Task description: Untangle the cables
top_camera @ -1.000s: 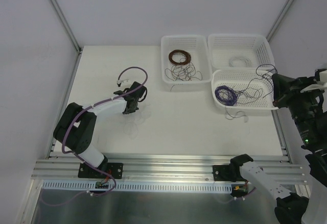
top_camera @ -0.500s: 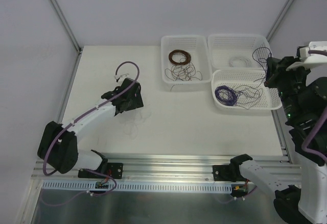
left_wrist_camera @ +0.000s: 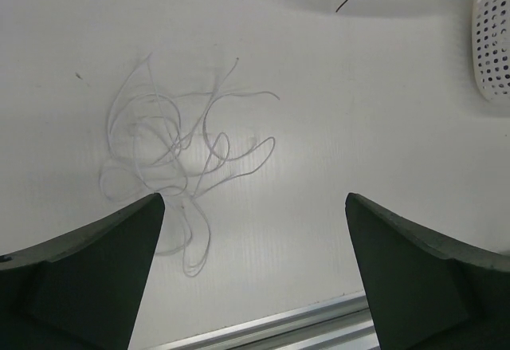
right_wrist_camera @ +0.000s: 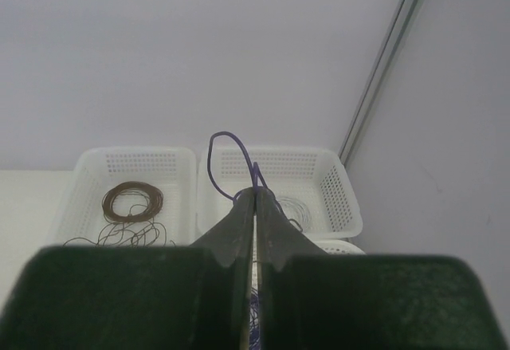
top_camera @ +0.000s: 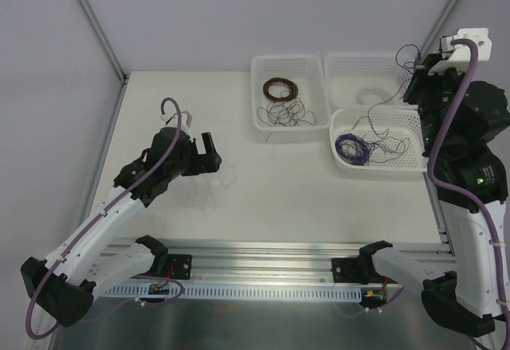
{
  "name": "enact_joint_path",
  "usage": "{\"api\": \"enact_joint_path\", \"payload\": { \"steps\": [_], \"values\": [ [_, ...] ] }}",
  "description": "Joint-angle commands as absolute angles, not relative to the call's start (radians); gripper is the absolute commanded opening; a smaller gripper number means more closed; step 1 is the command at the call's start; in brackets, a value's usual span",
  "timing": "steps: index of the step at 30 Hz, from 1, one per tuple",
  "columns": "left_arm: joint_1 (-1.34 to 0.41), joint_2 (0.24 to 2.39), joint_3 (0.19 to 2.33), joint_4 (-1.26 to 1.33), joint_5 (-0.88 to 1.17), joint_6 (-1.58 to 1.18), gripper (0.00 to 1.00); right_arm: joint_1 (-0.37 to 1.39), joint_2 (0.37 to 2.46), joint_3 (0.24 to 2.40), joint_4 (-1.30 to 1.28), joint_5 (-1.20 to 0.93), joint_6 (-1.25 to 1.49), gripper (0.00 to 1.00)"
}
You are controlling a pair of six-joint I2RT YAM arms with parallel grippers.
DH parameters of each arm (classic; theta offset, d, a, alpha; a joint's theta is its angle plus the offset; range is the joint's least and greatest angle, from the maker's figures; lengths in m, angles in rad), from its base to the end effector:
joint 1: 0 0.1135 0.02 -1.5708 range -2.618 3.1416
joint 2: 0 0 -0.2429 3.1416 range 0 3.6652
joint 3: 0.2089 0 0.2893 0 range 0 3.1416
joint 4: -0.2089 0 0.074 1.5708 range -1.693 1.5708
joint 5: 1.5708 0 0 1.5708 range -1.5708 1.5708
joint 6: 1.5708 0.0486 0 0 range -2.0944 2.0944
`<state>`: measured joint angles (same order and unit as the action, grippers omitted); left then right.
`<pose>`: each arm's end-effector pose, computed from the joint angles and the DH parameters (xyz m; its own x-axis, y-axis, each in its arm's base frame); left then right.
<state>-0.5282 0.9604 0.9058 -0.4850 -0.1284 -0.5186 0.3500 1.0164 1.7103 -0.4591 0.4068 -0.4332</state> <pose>0.2376 -0.1314 0.2942 -0.5861 -0.2271 -0.7777 0.1318 0.9204 -0.3681 0.1820 0.0460 0.5747 0.1788 -0.3451 -0.9214 0.1340 0.9363 -0.3247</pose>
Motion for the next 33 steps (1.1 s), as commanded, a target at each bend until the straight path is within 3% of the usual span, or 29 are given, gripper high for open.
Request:
{"api": "enact_joint_path", "payload": {
  "steps": [1, 8, 22, 33],
  "values": [
    [-0.52, 0.871, 0.879, -0.534, -0.113, -0.445, 0.99, 0.328, 1.055, 1.762, -0.373, 0.405, -0.457, 0.01],
    [-0.518, 0.688, 0.784, -0.545, -0.215, -0.341, 0.99, 0.247, 1.094, 1.715, -0.308, 0.425, -0.502, 0.01],
    [-0.52, 0.442, 0.643, -0.534, -0.4, -0.298, 0.99, -0.057, 1.156, 1.217, -0.126, 0.333, -0.192, 0.01],
    [-0.497, 0.511, 0.649, -0.534, -0.42, -0.307, 0.99, -0.195, 1.538, 1.196, -0.32, 0.129, 0.087, 0.03]
  ]
}}
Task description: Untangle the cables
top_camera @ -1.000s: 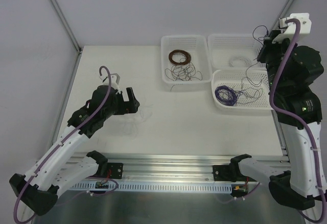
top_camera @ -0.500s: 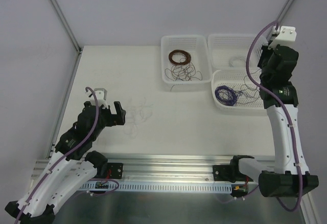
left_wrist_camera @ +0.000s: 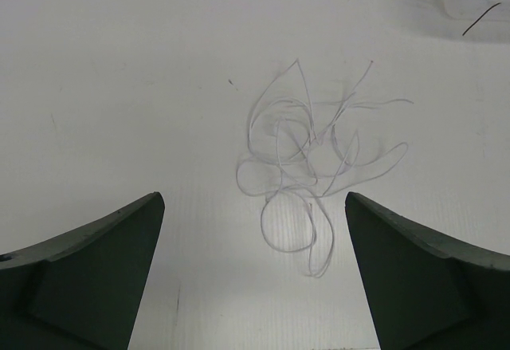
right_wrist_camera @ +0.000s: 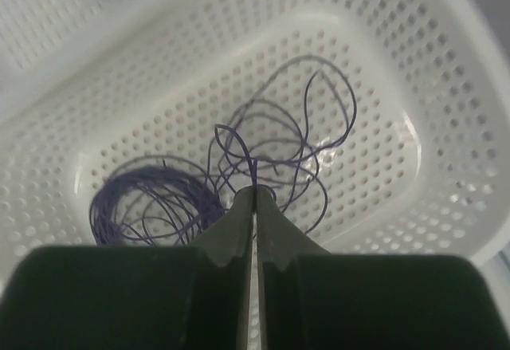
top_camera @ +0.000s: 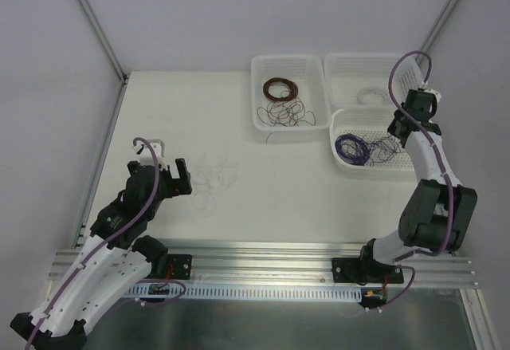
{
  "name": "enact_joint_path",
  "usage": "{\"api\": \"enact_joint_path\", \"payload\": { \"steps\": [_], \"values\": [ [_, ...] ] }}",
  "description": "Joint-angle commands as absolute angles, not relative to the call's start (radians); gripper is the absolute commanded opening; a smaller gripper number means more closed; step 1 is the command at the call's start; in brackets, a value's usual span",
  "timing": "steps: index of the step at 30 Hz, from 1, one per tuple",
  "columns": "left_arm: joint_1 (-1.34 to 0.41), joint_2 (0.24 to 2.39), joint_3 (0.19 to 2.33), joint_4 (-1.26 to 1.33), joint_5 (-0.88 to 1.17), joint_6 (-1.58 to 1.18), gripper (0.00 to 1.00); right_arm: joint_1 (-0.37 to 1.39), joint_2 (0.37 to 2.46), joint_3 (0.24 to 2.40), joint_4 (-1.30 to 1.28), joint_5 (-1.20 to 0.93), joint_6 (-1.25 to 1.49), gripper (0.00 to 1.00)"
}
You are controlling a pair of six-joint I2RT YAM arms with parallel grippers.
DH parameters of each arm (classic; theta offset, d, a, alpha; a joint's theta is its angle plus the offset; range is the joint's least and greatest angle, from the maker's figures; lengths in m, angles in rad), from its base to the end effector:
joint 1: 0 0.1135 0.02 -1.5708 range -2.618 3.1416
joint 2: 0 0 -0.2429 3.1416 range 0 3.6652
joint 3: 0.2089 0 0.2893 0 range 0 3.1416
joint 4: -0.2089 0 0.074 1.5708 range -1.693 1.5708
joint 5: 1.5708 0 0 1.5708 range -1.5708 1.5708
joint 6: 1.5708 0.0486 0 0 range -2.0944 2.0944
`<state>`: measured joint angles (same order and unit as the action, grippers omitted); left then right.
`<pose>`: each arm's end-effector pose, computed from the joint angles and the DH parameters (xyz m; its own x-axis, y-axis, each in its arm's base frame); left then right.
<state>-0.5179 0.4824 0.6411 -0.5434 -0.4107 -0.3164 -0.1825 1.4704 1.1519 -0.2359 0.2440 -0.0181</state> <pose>0.1701 -0.0746 0.2857 -0.3511 -0.1283 -0.9275 0.0243 0.9890 -0.1460 0.3777 -0.0816 0.2598 -0.5244 0.0789 -0.8478 0.3687 0.9186 -0.1425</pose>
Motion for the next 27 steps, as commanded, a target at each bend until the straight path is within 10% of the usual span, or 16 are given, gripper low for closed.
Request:
{"api": "enact_joint_path", "payload": {
  "steps": [1, 13, 27],
  "values": [
    [-0.492, 0.52, 0.65, -0.531, -0.416, -0.307, 0.99, -0.195, 1.599, 1.215, -0.348, 0.106, 0.09, 0.05],
    [-0.466, 0.58, 0.652, -0.525, -0.354, -0.31, 0.99, -0.071, 1.41, 1.236, -0.474, 0.052, 0.037, 0.8],
    [-0.453, 0.736, 0.68, -0.522, -0.21, -0.514, 0.99, 0.477, 1.236, 1.103, -0.307, -0.172, 0.037, 0.84]
  ]
}}
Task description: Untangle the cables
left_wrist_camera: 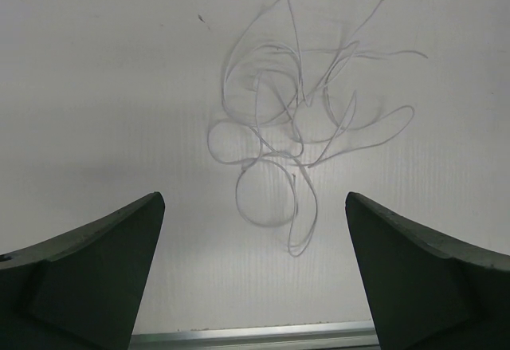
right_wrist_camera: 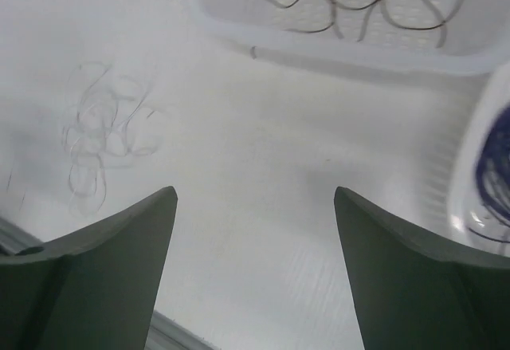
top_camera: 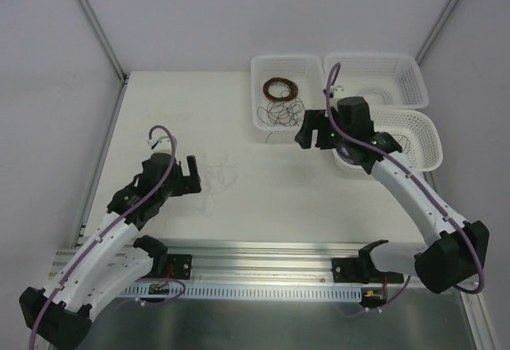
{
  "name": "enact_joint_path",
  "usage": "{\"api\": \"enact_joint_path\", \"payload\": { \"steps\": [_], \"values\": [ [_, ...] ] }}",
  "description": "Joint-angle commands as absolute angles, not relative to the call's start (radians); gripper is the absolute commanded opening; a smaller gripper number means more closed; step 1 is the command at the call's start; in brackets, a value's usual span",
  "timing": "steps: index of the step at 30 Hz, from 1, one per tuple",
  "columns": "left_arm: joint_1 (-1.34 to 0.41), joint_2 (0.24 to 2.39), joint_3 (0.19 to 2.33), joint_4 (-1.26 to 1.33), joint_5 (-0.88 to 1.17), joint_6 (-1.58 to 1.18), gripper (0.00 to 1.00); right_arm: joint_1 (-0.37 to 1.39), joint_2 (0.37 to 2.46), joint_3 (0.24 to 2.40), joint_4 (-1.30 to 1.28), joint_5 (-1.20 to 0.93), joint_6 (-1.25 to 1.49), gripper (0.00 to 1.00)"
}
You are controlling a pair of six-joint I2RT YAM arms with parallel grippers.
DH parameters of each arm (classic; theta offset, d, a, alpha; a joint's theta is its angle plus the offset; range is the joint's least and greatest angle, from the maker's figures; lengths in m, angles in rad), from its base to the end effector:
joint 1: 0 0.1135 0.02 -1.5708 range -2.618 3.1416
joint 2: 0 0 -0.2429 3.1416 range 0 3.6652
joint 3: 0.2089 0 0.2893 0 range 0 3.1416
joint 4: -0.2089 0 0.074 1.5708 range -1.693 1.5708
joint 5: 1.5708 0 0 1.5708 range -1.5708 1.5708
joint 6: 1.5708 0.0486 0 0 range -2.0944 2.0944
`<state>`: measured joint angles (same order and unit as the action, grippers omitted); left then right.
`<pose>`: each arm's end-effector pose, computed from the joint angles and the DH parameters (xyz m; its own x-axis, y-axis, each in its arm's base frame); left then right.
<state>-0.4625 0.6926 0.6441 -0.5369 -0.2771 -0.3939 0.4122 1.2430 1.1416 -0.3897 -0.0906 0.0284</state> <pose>0.2022 -0.0859 0.2481 -0.5430 -0.1418 -0.8277 0.0181 0.9834 -0.1803 0.3073 0.1392 0.3168 -0.4453 -0.1638 -0.8802 -0.4596 0.8855 0.0677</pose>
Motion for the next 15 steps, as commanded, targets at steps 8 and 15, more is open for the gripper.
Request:
{"api": "enact_joint_path", "payload": {
  "steps": [8, 15],
  "values": [
    [-0.472, 1.037, 0.742, -0.411, -0.098, -0.54, 0.77, 0.684, 1.171, 0.931, -0.187, -0.127, 0.09, 0.84],
    [-0.56, 1.264, 0.824, -0.364, -0.17, -0.525, 0.58, 0.729, 1.071, 0.801, -0.126, -0.11, 0.129, 0.84]
  ]
}}
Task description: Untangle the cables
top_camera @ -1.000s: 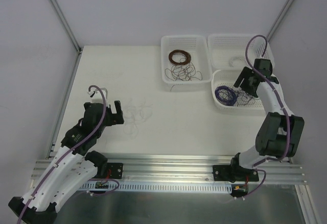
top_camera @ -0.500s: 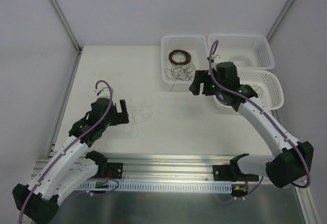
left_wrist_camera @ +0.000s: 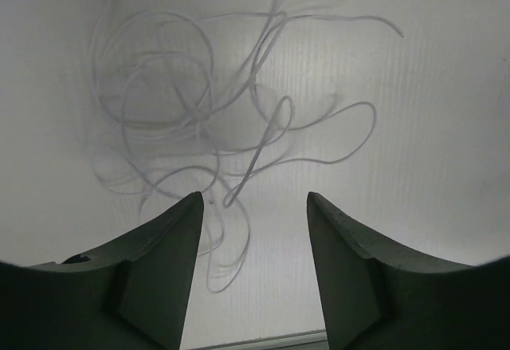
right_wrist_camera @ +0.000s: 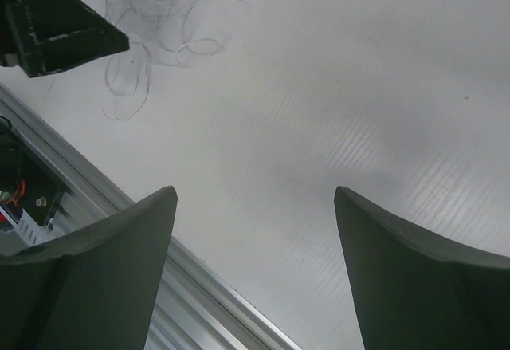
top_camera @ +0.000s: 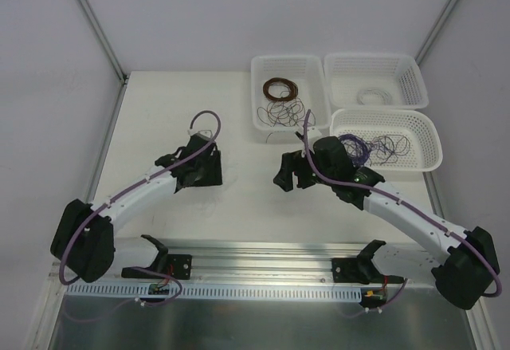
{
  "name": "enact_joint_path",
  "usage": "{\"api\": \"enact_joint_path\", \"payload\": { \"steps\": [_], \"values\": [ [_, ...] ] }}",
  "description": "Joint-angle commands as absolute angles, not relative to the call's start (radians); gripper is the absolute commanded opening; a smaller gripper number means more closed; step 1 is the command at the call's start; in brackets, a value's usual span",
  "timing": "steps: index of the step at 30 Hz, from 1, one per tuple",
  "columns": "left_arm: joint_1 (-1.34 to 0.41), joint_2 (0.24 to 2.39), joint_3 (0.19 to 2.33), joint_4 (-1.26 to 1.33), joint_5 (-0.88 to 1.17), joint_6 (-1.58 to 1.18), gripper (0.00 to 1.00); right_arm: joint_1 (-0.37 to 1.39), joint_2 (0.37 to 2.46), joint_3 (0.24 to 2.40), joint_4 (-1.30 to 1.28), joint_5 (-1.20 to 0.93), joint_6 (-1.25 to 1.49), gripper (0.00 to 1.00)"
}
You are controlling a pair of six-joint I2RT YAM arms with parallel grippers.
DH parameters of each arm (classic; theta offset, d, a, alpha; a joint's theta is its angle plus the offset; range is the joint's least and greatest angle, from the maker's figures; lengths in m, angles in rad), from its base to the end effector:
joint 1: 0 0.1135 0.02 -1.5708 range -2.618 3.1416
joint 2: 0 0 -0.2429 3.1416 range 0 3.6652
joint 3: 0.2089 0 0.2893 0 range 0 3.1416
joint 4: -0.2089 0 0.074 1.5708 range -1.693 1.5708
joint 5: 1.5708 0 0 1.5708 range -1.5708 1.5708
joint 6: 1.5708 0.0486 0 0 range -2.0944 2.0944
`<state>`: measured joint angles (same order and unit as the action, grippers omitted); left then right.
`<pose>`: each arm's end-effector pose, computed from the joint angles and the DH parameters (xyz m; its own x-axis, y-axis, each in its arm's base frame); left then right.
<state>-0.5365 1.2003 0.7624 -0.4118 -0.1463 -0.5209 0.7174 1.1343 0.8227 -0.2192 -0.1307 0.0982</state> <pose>0.2567 -0.1444 0.1826 -0.7704 -0.1147 -0.6271 0.0456 0.9713 -0.2336 0.2298 0.2089 0.2421 -0.4518 -0.2652 -0.8518 -0.6956 0.7026 0.1502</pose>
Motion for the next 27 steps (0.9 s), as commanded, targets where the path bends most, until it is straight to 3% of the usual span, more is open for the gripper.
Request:
{"api": "enact_joint_path", "payload": {
  "steps": [1, 10, 18, 27],
  "values": [
    [-0.569, 1.314, 0.831, -0.365, -0.175, -0.523, 0.54, 0.73, 1.062, 0.79, -0.124, -0.112, 0.13, 0.84],
    [-0.664, 1.31, 0.883, -0.37, -0.163, -0.535, 0.01, 0.733, 0.928, 0.697, -0.097, -0.051, 0.123, 0.89],
    [-0.744, 1.126, 1.096, -0.377, -0.008, -0.491, 0.0, 0.733, 0.816, 0.667, -0.117, -0.006, 0.121, 0.97],
    [-0.758, 1.074, 1.275, -0.383, 0.149, -0.529, 0.03, 0.732, 0.753, 0.686, -0.078, -0.095, 0.086, 0.97]
  ]
}}
